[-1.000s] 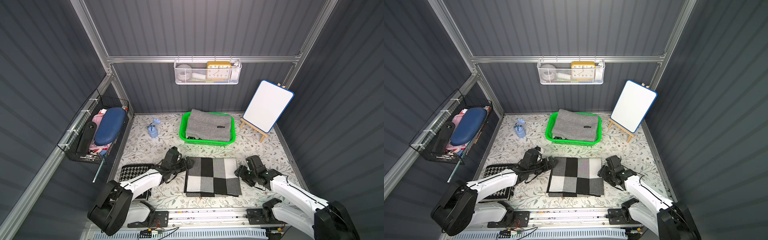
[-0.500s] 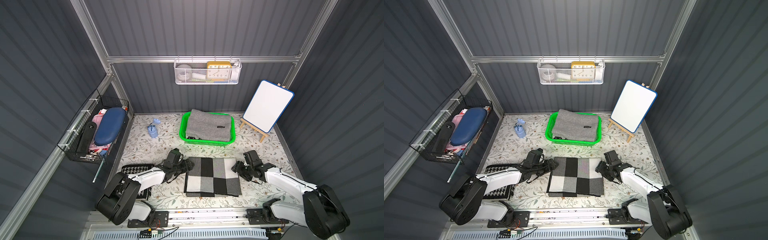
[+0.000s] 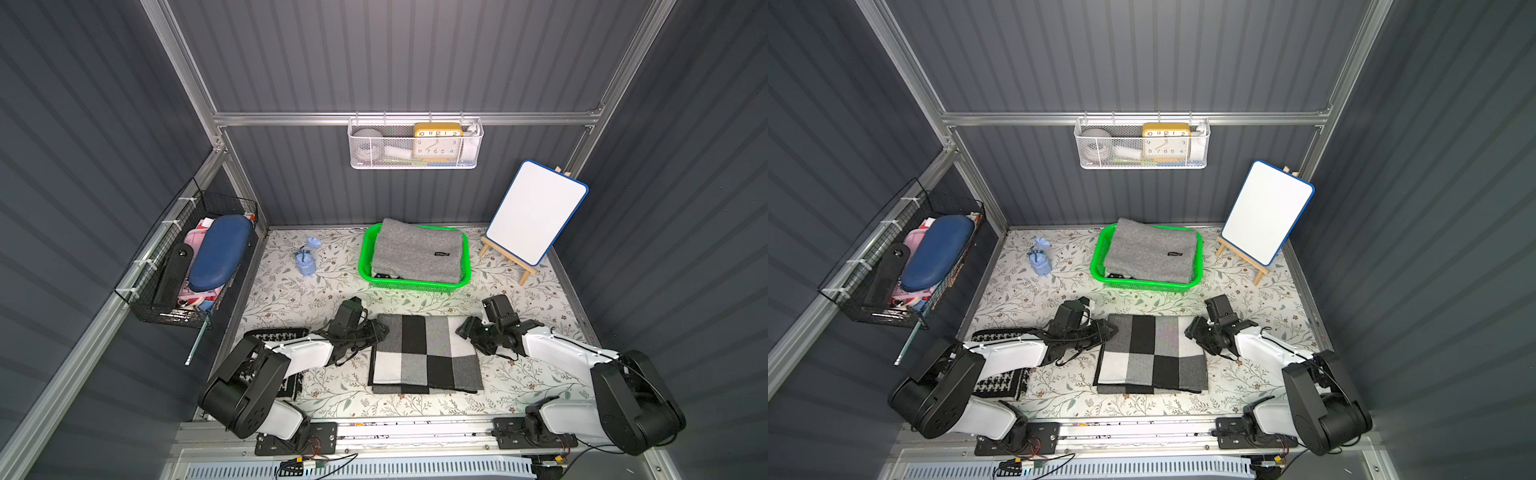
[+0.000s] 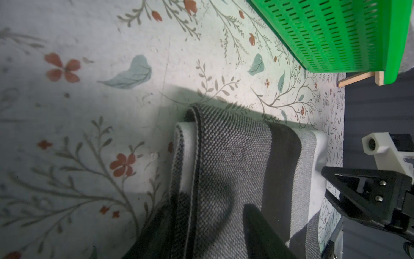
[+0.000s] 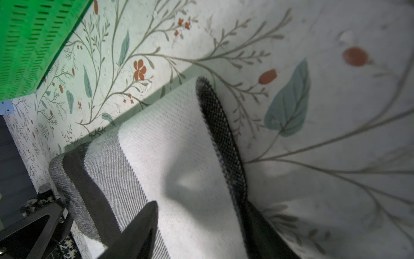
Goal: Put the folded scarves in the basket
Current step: Move the scarf to the center of the board.
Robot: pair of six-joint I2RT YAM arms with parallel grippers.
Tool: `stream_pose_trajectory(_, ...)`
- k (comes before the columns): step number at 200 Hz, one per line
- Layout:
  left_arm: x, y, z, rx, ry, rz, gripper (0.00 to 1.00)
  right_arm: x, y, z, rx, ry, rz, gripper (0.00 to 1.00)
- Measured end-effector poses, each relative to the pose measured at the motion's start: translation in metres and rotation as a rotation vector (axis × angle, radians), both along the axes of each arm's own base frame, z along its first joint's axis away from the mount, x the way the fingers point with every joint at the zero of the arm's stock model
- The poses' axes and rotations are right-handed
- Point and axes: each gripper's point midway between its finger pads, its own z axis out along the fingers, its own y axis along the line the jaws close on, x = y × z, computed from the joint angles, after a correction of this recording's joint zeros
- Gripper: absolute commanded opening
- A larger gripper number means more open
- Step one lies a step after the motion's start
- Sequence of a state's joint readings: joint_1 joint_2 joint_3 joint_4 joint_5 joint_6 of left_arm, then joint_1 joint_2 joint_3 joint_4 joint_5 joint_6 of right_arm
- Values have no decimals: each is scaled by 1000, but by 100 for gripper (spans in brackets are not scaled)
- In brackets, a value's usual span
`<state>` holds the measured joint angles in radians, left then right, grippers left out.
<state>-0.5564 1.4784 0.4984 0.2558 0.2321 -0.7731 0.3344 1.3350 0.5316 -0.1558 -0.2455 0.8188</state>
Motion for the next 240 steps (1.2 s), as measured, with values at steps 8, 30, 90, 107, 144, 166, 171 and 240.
stream_pose_trajectory(8, 0, -1, 0, -2, 1, -3, 53, 1, 2, 0, 12, 0, 3, 59)
stream_pose_trajectory(30, -1, -3, 0, -13, 4, -13, 51, 3, 8, 0, 46, 1, 14, 51)
stream_pose_trajectory(90, -5, -4, 1, -17, 5, -37, 9, -7, 12, -6, 81, 32, 26, 0)
stream_pose_trajectory(107, -5, -5, 10, -25, -26, -50, 0, -13, 12, -1, 95, 23, 23, 0)
stream_pose_trajectory(144, -5, -11, 55, -110, -133, -78, 0, -27, 12, 28, 131, -71, 47, 0)
stream_pose_trajectory(166, -11, -10, 78, -151, -194, -89, 0, -34, 10, 50, 162, -155, 52, 0)
stream_pose_trajectory(171, -12, -9, 82, -157, -205, -89, 0, -36, 10, 55, 169, -173, 52, 0)
stream_pose_trajectory(240, -18, 0, 141, -221, -394, -84, 0, -44, 7, 104, 226, -348, 59, 0)
